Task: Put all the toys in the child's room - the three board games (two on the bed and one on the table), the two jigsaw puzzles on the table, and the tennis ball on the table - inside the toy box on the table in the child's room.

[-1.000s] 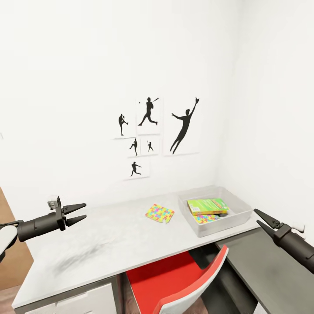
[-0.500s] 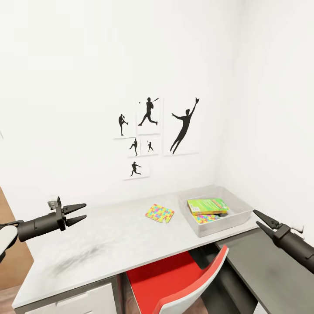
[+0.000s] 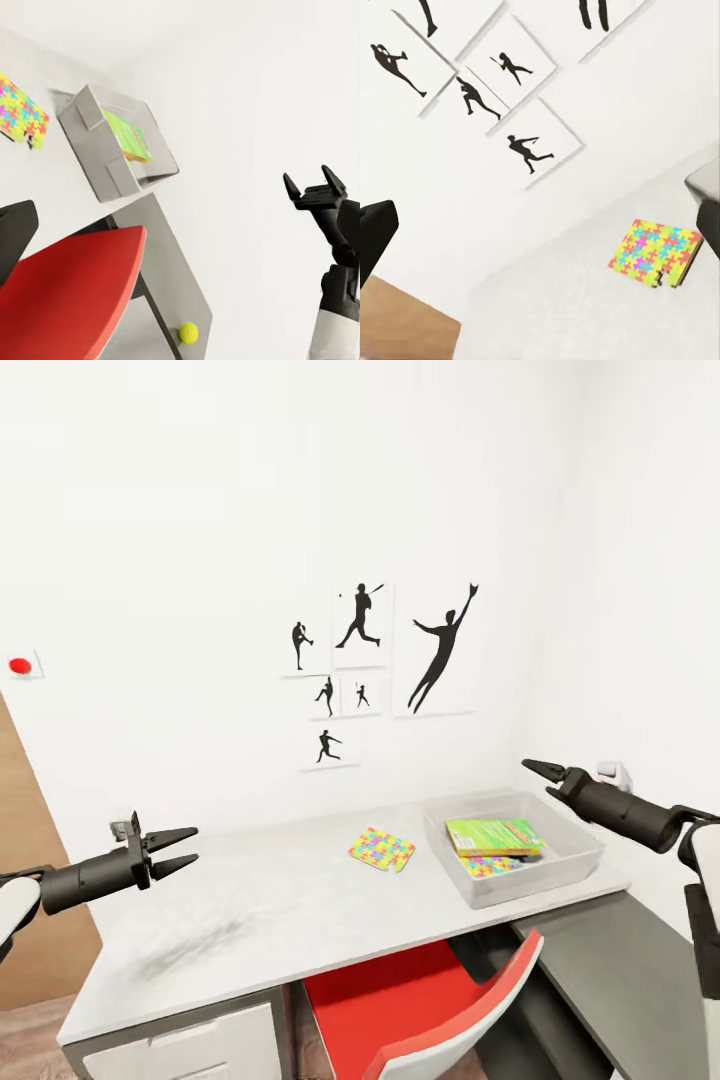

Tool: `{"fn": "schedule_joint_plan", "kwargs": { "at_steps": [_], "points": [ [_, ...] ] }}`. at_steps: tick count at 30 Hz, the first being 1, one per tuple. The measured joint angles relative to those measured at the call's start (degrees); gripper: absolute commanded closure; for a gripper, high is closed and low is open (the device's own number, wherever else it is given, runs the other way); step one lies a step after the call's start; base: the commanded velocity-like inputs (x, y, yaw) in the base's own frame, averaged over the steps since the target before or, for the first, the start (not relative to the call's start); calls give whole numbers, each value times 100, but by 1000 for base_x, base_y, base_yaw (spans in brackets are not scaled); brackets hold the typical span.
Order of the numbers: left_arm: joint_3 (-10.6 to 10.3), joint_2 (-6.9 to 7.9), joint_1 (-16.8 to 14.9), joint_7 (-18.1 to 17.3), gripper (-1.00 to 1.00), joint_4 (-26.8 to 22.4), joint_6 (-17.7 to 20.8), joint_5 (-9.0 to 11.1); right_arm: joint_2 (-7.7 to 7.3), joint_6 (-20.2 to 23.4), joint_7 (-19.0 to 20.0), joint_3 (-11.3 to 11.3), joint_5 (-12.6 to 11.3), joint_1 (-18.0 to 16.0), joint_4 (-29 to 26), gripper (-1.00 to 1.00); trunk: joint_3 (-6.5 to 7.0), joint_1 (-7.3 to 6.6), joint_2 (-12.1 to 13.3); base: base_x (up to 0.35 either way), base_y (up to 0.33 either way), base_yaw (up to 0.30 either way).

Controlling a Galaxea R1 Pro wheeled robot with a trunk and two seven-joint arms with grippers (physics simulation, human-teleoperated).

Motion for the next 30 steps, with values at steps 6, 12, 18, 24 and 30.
{"fn": "schedule_joint_plan", "kwargs": {
  "at_steps": [6,12,18,24,30],
  "points": [
    [7,6,0,0,-100,16,0,-11,53,7,-1136,897,23,-860,570,-100,-16,0,0,0,11,276],
    [16,9,0,1,-100,52,0,-16,196,9,-1767,1245,26,-1423,1379,-100,-36,0,0,0,173,280],
    [17,9,0,0,-100,68,0,-16,332,10,-2001,1575,60,-1640,2085,-100,-56,-1,-1,45,242,280],
    [19,14,1,1,-100,74,0,-15,327,11,-2110,1667,48,-1657,2220,-100,-76,-1,-2,121,99,278],
    [20,92,0,1,-100,74,0,-13,314,10,-2134,1679,77,-1631,2247,-100,-97,-1,-1,108,178,277]
  ]
}}
